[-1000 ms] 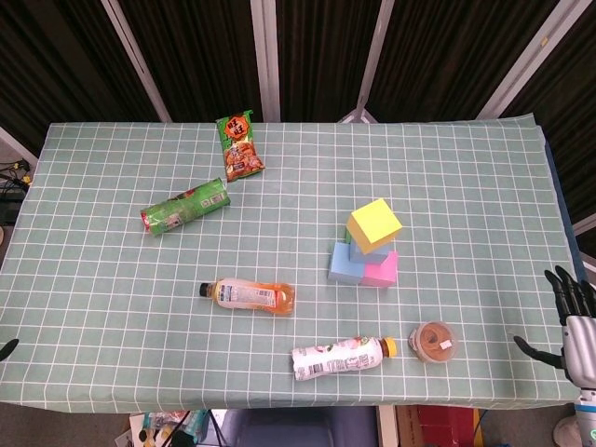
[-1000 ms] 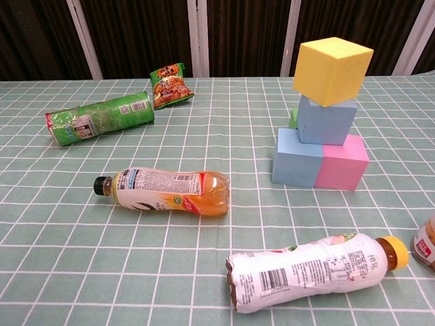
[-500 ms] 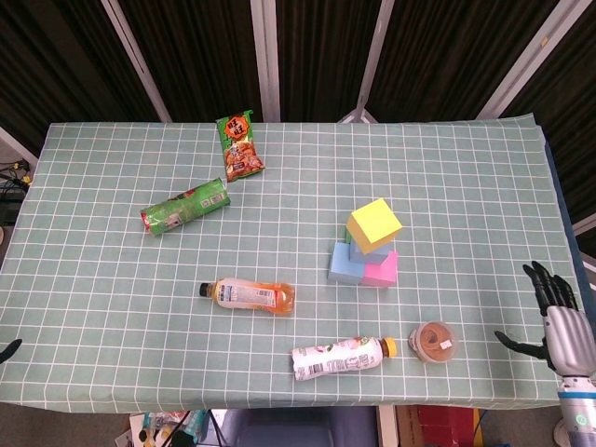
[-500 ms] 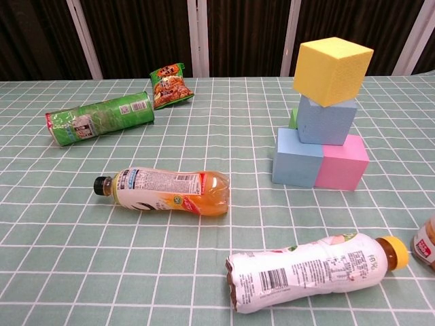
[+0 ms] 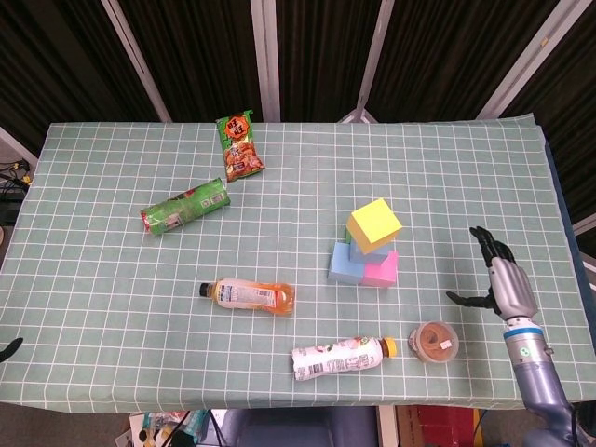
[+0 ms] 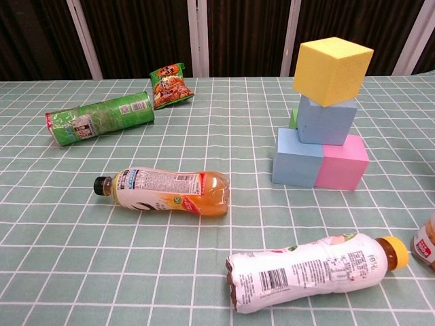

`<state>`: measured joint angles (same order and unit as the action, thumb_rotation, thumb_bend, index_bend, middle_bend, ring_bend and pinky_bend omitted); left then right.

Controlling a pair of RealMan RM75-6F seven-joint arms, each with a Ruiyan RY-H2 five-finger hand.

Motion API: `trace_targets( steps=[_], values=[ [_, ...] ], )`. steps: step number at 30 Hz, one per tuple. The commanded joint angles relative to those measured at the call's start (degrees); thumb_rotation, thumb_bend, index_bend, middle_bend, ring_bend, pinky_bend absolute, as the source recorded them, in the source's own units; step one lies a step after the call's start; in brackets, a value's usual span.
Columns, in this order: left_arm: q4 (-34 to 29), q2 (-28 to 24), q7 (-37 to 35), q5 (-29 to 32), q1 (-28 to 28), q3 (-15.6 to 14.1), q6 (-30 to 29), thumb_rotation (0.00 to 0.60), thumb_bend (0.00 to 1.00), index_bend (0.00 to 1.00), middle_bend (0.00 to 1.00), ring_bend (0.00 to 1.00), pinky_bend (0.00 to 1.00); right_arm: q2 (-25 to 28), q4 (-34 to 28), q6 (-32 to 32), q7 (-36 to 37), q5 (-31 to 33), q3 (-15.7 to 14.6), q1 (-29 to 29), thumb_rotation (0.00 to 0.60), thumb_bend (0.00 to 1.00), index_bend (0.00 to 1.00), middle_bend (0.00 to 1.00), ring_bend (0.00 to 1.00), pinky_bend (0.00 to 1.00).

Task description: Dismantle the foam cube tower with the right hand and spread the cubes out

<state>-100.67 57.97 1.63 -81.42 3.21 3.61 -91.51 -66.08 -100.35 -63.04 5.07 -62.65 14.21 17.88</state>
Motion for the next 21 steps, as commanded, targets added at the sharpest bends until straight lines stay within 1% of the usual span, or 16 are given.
trace_targets(
  steps=[1,5,10,14,21],
  values=[
    [0.0,-0.1,-0.2,0.2,0.1,0.1,0.0,0.6,0.15,0.19,0.0,0.0,0.0,-1.1,-0.9,2.5,-3.1,4.5,0.7,2.0,0.6,0.13,0.0,0.0,0.09,0.0],
    [0.0,-0.2,-0.4,0.2,0.1,0.1,0.0,0.6,0.15,0.19,0.0,0.0,0.0,-3.1,-0.9,3.6,-7.8,8.9,0.5,4.4,0.6,0.13,0.0,0.0,0.09,0.0],
    [0.0,-0.2,-0.5,0.5,0.1,0.2,0.0,0.6,0.15,0.19,0.0,0.0,0.0,-4.5,-1.5,5.4,-9.5,12.2,0.5,6.3,0.6,0.13,0.0,0.0,0.09,0.0],
    [0.0,-0.3,-0.5,0.8,0.0,0.3,0.2,0.6,0.15,0.19,0.0,0.0,0.0,-5.7,-1.4,6.4,-9.7,13.3,0.5,7.6,0.6,0.13,0.0,0.0,0.09,0.0],
    [0.0,-0.1,0.2,1.2,-0.3,0.5,0.7,0.6,0.15,0.19,0.0,0.0,0.0,-9.4,0.3,5.5,-11.3,14.7,0.5,9.4,0.6,0.13,0.0,0.0,0.09,0.0]
  ],
)
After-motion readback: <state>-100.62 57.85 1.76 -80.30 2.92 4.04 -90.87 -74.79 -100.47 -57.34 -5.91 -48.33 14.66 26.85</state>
